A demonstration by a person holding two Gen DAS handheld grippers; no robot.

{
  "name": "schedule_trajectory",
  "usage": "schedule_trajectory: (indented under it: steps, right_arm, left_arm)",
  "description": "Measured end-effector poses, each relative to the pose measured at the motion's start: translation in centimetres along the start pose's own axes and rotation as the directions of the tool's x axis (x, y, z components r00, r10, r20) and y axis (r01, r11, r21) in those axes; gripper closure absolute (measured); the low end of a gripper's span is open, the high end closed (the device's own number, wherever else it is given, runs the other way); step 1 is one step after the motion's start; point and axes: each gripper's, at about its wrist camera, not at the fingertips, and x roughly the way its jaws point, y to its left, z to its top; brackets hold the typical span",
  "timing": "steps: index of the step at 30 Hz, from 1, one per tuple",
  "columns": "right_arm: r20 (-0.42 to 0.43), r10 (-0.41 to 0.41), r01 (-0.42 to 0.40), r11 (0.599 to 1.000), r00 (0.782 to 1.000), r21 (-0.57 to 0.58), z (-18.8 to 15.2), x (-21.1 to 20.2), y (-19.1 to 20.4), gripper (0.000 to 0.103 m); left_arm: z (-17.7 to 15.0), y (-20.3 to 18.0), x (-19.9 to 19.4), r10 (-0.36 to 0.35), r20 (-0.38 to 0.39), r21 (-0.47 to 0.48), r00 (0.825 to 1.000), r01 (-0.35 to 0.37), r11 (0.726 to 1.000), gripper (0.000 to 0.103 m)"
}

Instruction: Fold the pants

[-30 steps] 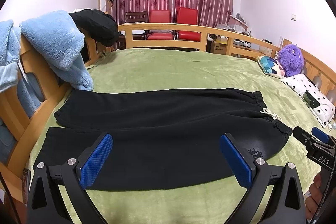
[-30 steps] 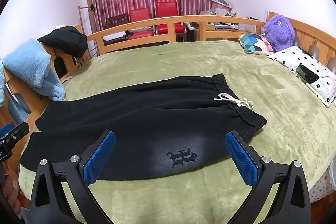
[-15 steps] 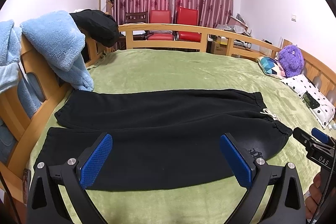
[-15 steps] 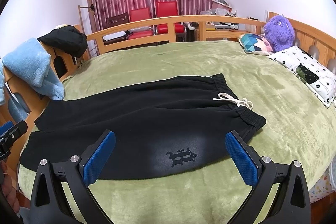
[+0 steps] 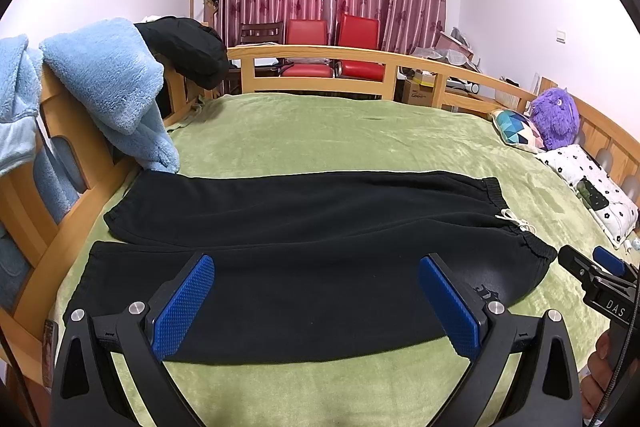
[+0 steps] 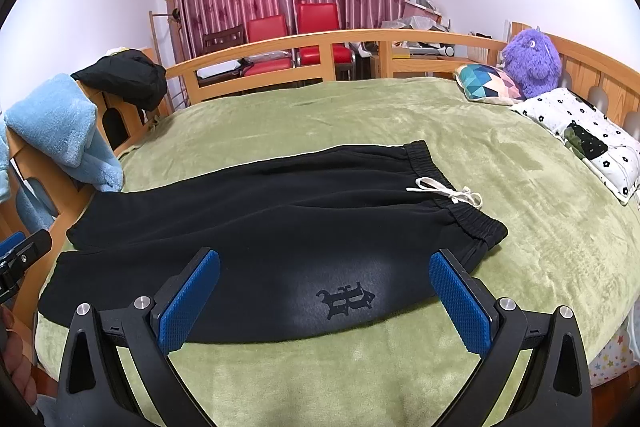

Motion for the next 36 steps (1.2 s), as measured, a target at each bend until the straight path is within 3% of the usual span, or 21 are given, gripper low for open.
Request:
schedule_trajectory:
  steps: [36]
  right_arm:
    - [0.011,-0.004,0.004,1.0,1.0,-0.004,-0.11,0.15,0.29,0.0]
  left_arm:
    - [0.46,0.4,-0.09,0.011,0.013,-0.002,1.0,-0.011,1.0,0.0]
